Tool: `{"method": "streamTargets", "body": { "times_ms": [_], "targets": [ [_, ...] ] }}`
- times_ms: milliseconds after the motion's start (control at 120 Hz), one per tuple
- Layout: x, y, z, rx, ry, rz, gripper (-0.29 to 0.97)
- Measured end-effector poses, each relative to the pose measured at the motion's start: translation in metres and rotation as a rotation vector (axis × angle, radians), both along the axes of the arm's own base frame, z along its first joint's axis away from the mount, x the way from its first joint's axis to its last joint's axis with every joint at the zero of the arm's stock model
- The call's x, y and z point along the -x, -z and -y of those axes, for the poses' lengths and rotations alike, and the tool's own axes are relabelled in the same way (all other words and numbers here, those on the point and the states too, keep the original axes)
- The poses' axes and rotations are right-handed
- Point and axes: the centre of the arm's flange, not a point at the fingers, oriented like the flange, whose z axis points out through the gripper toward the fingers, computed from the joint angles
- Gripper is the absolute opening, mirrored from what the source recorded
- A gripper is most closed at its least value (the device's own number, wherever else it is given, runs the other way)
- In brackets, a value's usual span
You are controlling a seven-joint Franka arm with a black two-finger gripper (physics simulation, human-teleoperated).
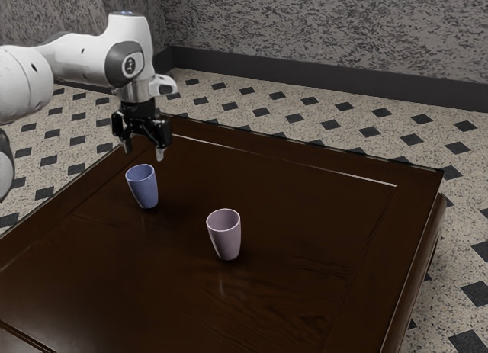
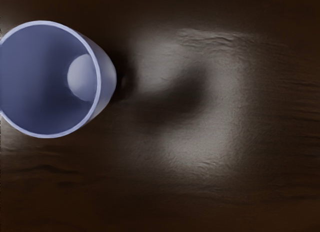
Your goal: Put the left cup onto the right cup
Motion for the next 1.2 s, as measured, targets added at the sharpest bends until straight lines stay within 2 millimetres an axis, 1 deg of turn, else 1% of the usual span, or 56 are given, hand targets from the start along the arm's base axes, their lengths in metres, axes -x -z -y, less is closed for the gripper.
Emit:
{"method": "streamTargets", "body": {
  "times_ms": [258, 417, 692, 933, 1100, 1200],
  "targets": [
    [-0.003, 0.013, -0.029, -0.001, 0.034, 0.026, 0.68],
    [-0.004, 0.020, -0.042, -0.003, 0.053, 0.035, 0.68],
    [-0.007, 0.045, -0.063, 0.003, 0.098, 0.032, 0.68],
    [-0.012, 0.067, -0.066, 0.010, 0.155, 0.024, 0.68],
    [-0.015, 0.083, -0.063, 0.020, 0.189, 0.012, 0.68],
    [-0.017, 0.087, -0.060, 0.024, 0.208, 0.011, 0.68]
  ]
}}
